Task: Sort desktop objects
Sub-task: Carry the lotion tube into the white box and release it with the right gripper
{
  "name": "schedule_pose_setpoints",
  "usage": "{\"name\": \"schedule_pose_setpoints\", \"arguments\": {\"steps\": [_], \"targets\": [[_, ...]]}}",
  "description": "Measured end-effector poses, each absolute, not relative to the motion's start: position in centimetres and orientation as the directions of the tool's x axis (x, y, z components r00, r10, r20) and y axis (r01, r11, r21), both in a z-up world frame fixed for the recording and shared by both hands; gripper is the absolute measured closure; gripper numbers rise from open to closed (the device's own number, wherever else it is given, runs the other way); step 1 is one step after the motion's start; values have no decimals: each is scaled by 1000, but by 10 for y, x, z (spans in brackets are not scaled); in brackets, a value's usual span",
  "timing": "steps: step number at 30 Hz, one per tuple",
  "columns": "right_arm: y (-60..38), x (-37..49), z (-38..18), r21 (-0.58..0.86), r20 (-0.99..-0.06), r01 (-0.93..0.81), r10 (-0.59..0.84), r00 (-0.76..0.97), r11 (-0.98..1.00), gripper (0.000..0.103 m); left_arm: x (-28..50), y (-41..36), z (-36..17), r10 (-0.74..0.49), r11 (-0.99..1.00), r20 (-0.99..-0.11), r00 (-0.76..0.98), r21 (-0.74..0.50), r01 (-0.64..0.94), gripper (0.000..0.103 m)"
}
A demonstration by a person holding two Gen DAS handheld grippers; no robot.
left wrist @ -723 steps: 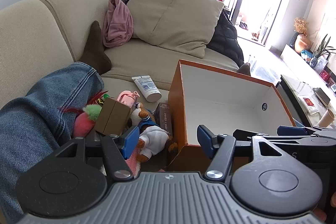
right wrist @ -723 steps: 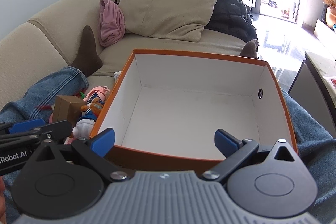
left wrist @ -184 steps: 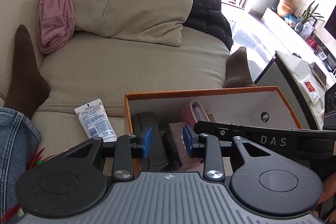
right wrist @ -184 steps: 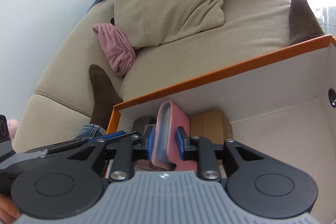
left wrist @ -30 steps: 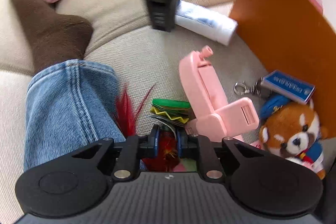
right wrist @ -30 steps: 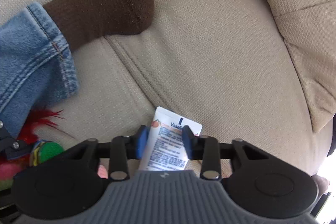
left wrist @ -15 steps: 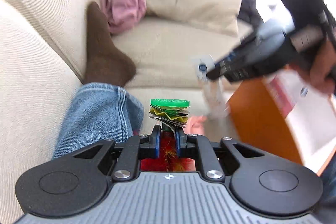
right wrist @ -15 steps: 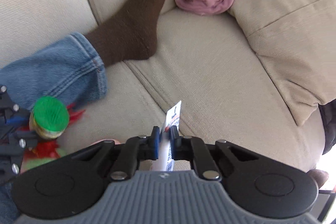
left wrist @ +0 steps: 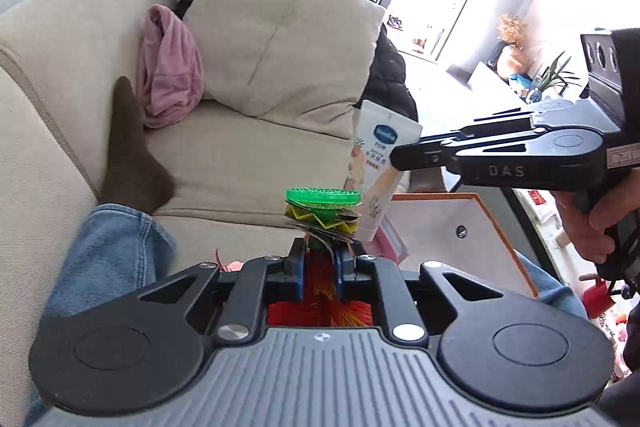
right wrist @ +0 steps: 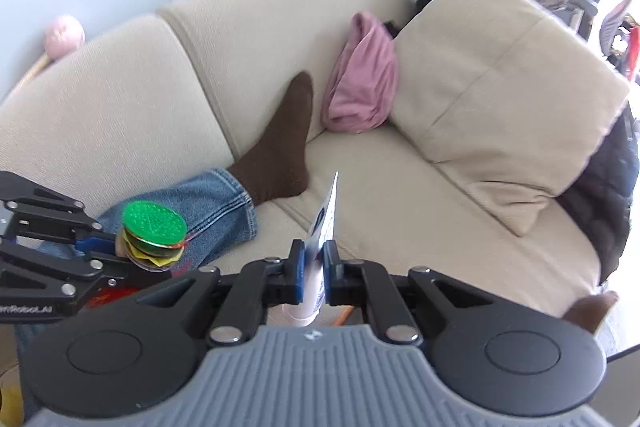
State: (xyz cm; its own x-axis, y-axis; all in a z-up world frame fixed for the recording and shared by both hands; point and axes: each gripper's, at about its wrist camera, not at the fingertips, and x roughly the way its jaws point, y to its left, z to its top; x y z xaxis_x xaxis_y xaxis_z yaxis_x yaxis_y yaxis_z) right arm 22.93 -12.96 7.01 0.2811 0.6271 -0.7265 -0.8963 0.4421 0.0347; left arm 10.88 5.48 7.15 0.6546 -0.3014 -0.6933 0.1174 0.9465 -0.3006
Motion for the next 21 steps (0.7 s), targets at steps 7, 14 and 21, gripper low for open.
{"name": "schedule_pose_setpoints", "arguments": {"steps": [7, 14, 21], "targets": [[-214, 233, 60, 27, -733, -810, 562, 383, 586, 94, 122, 11, 63, -405, 911, -687, 603, -361, 199, 88], [-234, 271, -11, 11, -755, -749, 497, 428, 662, 94, 157, -30, 30, -463, 886, -736, 495, -410, 218, 88], [-229, 281, -55, 41, -720, -795, 569, 397, 605, 94, 181, -50, 1, -470, 882, -782, 409, -418, 215, 88]]}}
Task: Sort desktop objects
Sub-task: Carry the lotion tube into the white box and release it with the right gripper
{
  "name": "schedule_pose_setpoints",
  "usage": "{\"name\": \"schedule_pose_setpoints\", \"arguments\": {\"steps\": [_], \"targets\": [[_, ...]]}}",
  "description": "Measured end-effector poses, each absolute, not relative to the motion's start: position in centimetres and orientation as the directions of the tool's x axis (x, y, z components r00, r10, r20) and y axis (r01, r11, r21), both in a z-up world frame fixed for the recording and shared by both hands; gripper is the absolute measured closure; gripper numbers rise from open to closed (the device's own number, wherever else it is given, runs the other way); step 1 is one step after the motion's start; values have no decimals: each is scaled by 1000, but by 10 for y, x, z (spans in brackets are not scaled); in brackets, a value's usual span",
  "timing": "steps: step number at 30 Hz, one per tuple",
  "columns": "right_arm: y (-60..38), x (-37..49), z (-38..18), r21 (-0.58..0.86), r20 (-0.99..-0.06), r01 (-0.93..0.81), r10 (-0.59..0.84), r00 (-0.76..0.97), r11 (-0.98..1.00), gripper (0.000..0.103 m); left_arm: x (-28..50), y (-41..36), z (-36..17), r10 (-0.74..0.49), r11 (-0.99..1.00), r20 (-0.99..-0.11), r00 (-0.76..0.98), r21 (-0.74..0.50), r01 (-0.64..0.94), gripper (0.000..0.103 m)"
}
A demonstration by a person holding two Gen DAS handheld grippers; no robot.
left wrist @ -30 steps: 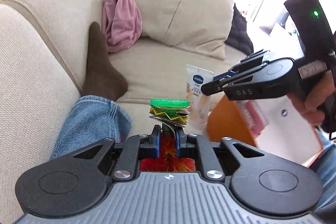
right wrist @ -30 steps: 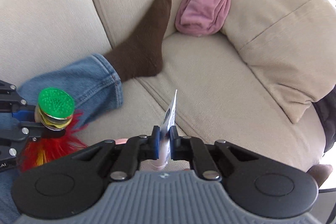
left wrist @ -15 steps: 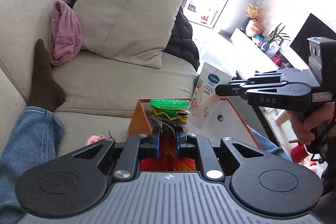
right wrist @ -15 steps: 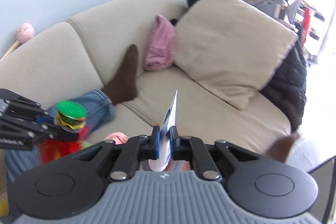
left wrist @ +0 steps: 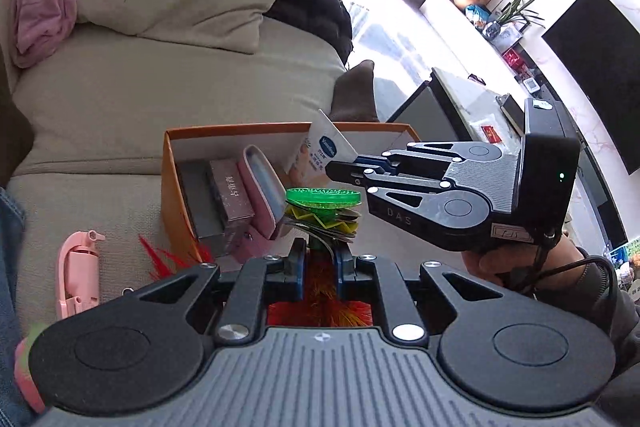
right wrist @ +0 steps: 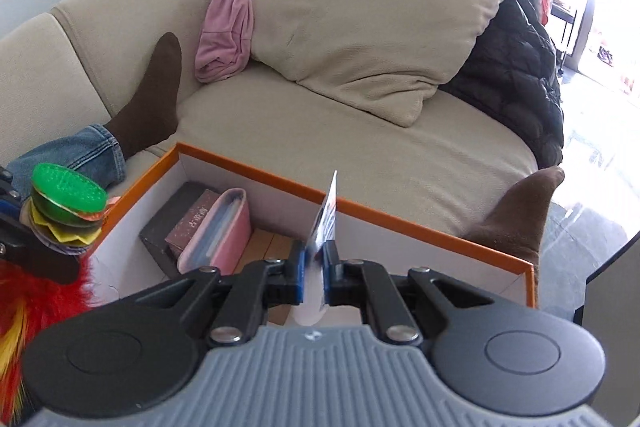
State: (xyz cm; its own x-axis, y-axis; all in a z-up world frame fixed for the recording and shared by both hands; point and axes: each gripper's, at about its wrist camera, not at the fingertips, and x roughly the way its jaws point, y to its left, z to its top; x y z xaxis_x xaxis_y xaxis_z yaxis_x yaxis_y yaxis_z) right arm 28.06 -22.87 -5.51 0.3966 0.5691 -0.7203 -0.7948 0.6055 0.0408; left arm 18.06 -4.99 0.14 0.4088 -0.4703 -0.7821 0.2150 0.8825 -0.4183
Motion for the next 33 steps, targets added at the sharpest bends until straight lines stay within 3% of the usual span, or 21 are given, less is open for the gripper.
{"name": "schedule_pose_setpoints", "arguments": {"steps": [7, 14, 20, 33], "targets": [[-237, 279, -75, 77, -726, -802, 585, 362, 592, 93, 190, -65, -17, -461, 886, -824, 331, -407, 222, 88], [-244, 271, -57, 102, -721, -804, 600, 347, 586, 78, 187, -67, -19, -461, 886, -830, 314, -411, 216, 88], [-256, 249, -47, 212, -742, -818, 633, 221, 534, 78, 181, -69, -19, -430, 901, -845, 316, -378, 214, 88], [-268, 231, -54, 224, -802, -798, 571, 175, 559, 77, 181, -80, -31, -427, 899, -870, 247, -377, 224, 85]]}}
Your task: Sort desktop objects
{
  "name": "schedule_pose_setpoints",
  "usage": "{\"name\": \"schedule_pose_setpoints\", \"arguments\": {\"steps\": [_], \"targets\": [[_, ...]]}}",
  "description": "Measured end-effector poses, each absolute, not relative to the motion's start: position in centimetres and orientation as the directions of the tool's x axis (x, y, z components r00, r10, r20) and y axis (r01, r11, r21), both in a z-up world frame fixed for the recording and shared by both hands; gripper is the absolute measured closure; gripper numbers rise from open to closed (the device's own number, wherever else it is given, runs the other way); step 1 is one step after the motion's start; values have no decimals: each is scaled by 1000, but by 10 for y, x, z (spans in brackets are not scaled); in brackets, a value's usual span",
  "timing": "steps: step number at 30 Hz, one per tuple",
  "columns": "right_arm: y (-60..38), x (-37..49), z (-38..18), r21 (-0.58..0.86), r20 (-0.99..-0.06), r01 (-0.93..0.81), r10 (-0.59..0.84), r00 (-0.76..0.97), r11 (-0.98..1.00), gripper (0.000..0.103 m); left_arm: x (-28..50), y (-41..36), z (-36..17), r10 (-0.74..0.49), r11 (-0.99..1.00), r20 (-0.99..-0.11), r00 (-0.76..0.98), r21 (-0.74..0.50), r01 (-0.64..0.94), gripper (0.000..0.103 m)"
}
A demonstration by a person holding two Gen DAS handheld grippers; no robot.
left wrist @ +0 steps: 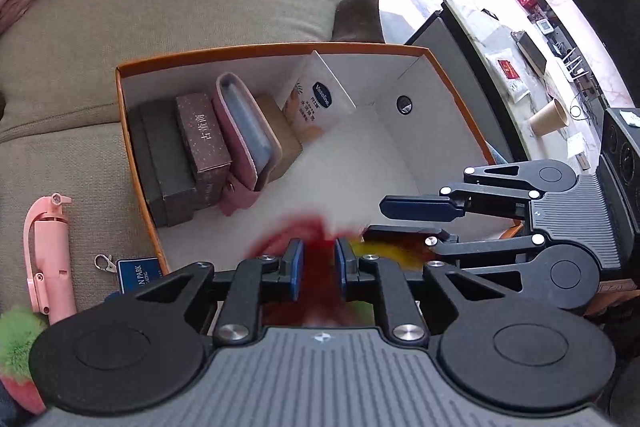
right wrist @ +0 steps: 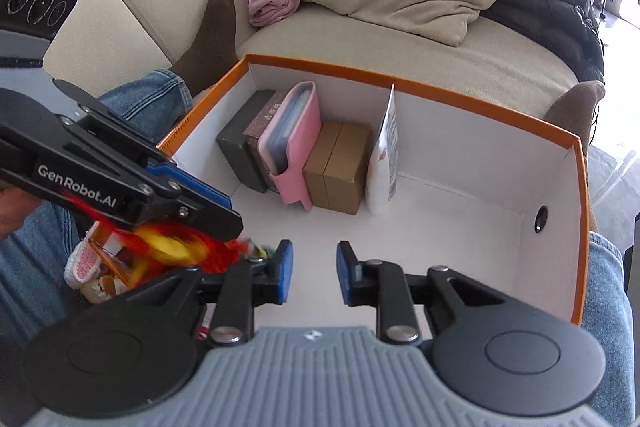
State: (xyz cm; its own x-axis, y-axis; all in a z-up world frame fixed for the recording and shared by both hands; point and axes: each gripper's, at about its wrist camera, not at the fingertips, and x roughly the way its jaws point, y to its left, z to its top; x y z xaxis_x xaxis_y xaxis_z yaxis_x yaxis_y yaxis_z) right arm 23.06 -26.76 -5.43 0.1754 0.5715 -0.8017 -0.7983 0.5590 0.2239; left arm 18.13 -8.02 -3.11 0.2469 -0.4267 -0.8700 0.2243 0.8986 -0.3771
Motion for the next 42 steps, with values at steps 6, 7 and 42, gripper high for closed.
{"name": "schedule_pose_setpoints", "arguments": {"steps": [6, 7, 42], "targets": [[-265, 226, -54, 225, -808, -813, 570, 152, 537, 75, 176, -70, -19, -409, 910, -860, 305, -362, 201, 85], [-265, 226, -53, 233, -806, -811, 574, 147, 536, 73, 174, -68, -16, -403, 913, -857, 322, -354, 201, 85], [-310, 312, -40, 309, -808, -429, 472, 353, 849, 103, 135, -36, -2, -355, 934, -822, 446, -330, 136, 84]]}}
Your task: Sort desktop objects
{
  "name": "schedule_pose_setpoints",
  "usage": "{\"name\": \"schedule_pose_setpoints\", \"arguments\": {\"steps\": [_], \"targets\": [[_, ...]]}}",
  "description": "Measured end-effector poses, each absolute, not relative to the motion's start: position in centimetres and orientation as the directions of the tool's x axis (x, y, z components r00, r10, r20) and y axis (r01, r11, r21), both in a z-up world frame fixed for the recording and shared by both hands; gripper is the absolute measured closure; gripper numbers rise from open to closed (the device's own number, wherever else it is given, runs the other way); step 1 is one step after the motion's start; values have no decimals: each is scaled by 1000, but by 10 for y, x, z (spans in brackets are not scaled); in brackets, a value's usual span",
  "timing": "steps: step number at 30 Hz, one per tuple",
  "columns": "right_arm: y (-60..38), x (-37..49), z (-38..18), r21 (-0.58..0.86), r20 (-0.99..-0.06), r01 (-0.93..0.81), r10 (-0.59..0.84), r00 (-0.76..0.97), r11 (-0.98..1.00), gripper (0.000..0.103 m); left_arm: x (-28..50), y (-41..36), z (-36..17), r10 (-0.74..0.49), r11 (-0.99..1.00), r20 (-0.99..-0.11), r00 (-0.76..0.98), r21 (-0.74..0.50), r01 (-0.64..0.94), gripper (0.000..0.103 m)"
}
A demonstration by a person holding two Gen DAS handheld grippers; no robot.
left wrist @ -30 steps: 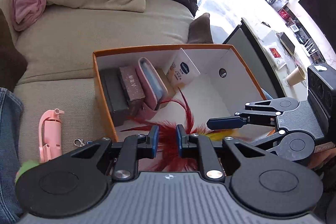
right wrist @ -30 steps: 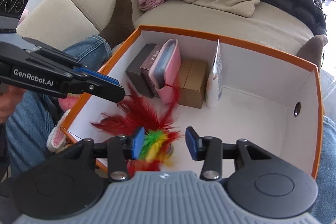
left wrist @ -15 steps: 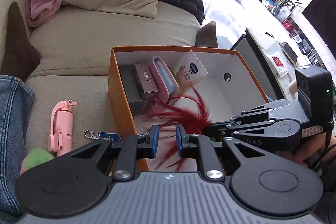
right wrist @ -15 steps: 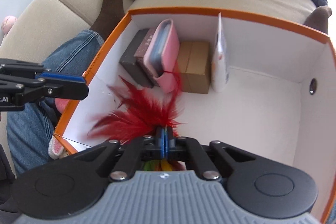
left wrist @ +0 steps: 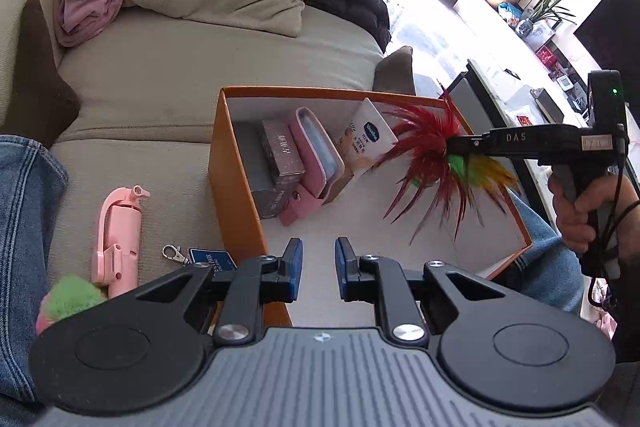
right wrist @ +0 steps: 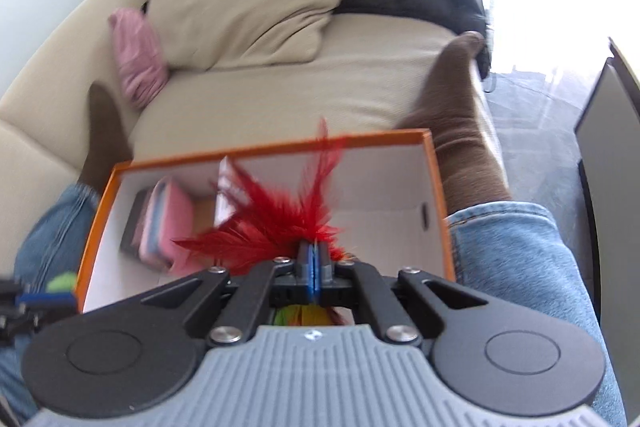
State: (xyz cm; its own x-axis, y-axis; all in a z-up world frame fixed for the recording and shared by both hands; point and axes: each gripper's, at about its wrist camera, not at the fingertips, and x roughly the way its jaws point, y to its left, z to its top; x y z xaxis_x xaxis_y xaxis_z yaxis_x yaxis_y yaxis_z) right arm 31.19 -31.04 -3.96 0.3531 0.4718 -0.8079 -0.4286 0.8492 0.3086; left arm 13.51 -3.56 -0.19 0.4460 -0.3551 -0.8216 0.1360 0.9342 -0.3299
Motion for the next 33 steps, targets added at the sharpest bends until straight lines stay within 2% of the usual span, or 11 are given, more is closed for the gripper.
{"name": "schedule_pose_setpoints", "arguments": {"steps": [4, 7, 10, 13, 22, 25, 27, 33], "targets": [[-318, 331, -48, 353, -804, -342, 469, 365, 871, 103, 135, -35, -2, -352, 935, -824, 445, -328, 132, 84], [-317, 338, -53, 331, -812, -318, 440, 383, 888, 103, 137, -36, -3, -351, 936, -826, 441, -326, 133, 84], [-321, 343, -55, 305, -816, -294, 408, 409, 906, 95, 137, -38, -4, -354, 935, -826, 439, -328, 136, 84], [-328, 342, -49, 325, -800, -305, 432, 417, 895, 94, 136, -37, -3, -349, 936, -825, 444, -325, 131, 84], [-315, 300, -28, 270, -764, -454, 476, 436, 849, 94, 125, -20, 15, -289, 953, -798, 528, -291, 83, 84], [-306, 273, -16, 271, -715, -542, 544, 439, 795, 88, 114, -7, 23, -241, 963, -791, 562, -266, 39, 84], [-299, 252, -8, 284, -675, -598, 600, 430, 749, 78, 105, 4, 28, -196, 971, -789, 582, -239, 3, 84], [-273, 190, 13, 313, -580, -719, 724, 373, 620, 77, 73, 29, 31, -89, 981, -795, 600, -173, -83, 84]]}}
